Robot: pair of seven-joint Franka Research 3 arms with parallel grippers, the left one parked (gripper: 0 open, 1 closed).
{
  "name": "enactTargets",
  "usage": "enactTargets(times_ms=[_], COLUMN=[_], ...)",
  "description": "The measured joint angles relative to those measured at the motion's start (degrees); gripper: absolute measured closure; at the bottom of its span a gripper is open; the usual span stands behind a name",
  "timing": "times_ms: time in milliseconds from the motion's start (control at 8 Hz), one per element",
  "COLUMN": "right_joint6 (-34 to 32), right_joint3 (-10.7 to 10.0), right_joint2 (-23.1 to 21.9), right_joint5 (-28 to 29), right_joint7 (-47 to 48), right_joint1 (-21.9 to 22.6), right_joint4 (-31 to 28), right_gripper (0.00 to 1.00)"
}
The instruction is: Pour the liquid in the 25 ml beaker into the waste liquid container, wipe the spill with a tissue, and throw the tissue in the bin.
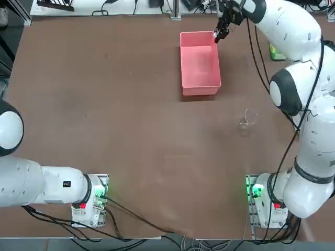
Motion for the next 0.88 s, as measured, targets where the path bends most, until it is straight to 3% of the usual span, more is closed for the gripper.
enactTargets(times_ms=[875], right_joint6=[-2.9], right_joint3=[-0.2], right_joint2=[0.0], right_joint5=[-17.3], right_joint7=[11.4], right_joint1=[3.3], right_joint4=[0.4], right_gripper=[0.52])
